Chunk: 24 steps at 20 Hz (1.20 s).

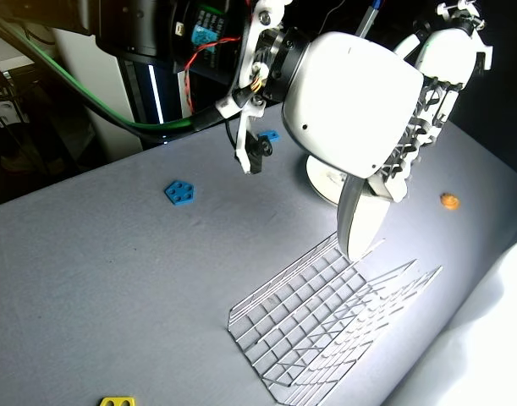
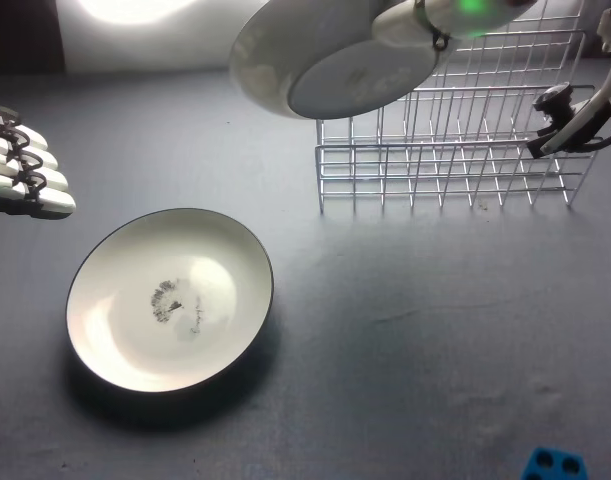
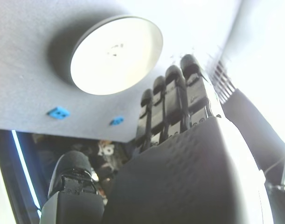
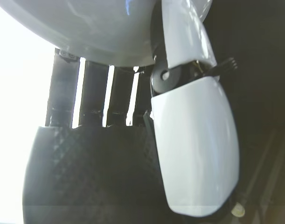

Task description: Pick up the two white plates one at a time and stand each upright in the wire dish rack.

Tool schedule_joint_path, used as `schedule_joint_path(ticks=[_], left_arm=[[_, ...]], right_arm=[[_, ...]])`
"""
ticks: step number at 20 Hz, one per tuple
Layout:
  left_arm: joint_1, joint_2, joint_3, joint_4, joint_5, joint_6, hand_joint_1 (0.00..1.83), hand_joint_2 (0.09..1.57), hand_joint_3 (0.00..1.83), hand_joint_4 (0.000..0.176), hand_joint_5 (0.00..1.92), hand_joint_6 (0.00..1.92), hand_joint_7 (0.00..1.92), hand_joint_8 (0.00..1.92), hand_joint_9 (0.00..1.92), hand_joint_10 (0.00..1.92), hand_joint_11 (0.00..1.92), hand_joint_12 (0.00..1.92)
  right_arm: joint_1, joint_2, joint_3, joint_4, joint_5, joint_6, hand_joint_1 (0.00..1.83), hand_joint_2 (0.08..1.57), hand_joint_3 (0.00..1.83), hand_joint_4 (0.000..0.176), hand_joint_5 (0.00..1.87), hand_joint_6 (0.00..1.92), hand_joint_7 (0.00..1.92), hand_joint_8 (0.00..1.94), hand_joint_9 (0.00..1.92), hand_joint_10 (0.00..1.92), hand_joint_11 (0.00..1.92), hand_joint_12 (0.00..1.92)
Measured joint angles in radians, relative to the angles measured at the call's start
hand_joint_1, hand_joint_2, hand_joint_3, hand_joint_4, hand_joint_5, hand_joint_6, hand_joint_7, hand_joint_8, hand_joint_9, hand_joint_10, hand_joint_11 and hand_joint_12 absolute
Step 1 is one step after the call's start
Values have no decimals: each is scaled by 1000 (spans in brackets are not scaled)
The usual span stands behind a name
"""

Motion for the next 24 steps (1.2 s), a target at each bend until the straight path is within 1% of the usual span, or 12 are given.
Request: schedule_joint_path(ticks=[1, 2, 6, 7, 9, 13, 14, 17, 19, 20, 23, 24], left_arm=[[-2, -2, 0, 0, 0, -1, 0, 1131, 0, 0, 93, 5, 122, 4, 106, 3, 0, 244], [-6, -4, 0, 1, 0, -2, 0, 1131, 0, 0, 98, 4, 129, 4, 112, 3, 0, 261], [-6, -5, 0, 8, -3, -3, 0, 1134, 0, 0, 66, 0, 91, 2, 80, 0, 0, 186], [-8, -8, 4, 10, -4, -4, 0, 1137, 0, 0, 112, 6, 136, 7, 122, 2, 0, 274], [-10, -11, 8, 9, -4, -3, 0, 1142, 1, 0, 72, 1, 90, 3, 76, 0, 0, 187], [-12, -14, 16, 10, -11, -4, 0, 1137, 0, 0, 93, 1, 119, 2, 100, 3, 0, 224], [-15, -15, 16, 15, -9, -3, 0, 1132, 0, 0, 99, 3, 118, 1, 97, 1, 0, 229], [-15, -17, 19, 13, -11, -4, 0, 1130, 0, 0, 128, 9, 141, 6, 114, 5, 0, 251], [-16, -17, 19, 13, -11, -4, 0, 1130, 0, 0, 111, 1, 139, 1, 120, 1, 0, 260], [-21, -17, 19, 15, -11, -4, 0, 1131, 0, 0, 103, 0, 131, 0, 111, 1, 0, 231], [-21, -19, 19, 17, -11, -4, 0, 1130, 0, 0, 127, 3, 146, 1, 117, 1, 0, 229], [-21, -22, 21, 18, -11, -4, 0, 1131, 0, 0, 150, 2, 167, 0, 138, 1, 0, 278]], right_arm=[[0, 0, 0, 0, 1, 0, 1376, 1101, 1, 0, 926, 1047, 1018, 884, 969, 1119, 800, 1244], [0, 0, 0, 0, 0, 0, 1379, 1093, 0, 0, 946, 1014, 1039, 847, 985, 1100, 808, 1241], [0, -1, 0, 0, 1, 0, 1380, 1086, 0, 0, 965, 974, 1060, 823, 986, 1092, 826, 1234], [0, -1, 0, 0, 0, 0, 1381, 1083, 0, 0, 973, 968, 1067, 804, 991, 1084, 835, 1233], [0, -1, 0, 0, 0, 13, 1382, 1082, 0, 0, 976, 946, 1060, 812, 1001, 1090, 832, 1233], [1, -1, -15, 0, 0, 21, 1383, 1077, 0, 0, 991, 928, 1079, 795, 998, 1079, 836, 1230], [1, -1, -20, 0, 0, 21, 1378, 1090, 2, 0, 956, 998, 1046, 839, 973, 1108, 813, 1238], [16, -9, -22, 1, 7, 67, 1384, 1072, 0, 0, 995, 929, 1097, 775, 1008, 1044, 862, 1198], [31, -13, -22, -19, 33, 90, 1382, 1078, 2, 0, 982, 953, 1075, 791, 998, 1077, 849, 1214], [43, -13, -22, -21, 40, 90, 1378, 1093, 1, 0, 946, 1012, 1041, 841, 976, 1113, 831, 1229], [51, -13, -22, -23, 48, 90, 1377, 1095, 0, 0, 951, 1004, 1024, 858, 977, 1121, 817, 1246], [50, -13, -22, -21, 47, 85, 1378, 1092, 0, 0, 955, 998, 1037, 845, 978, 1115, 816, 1264]])
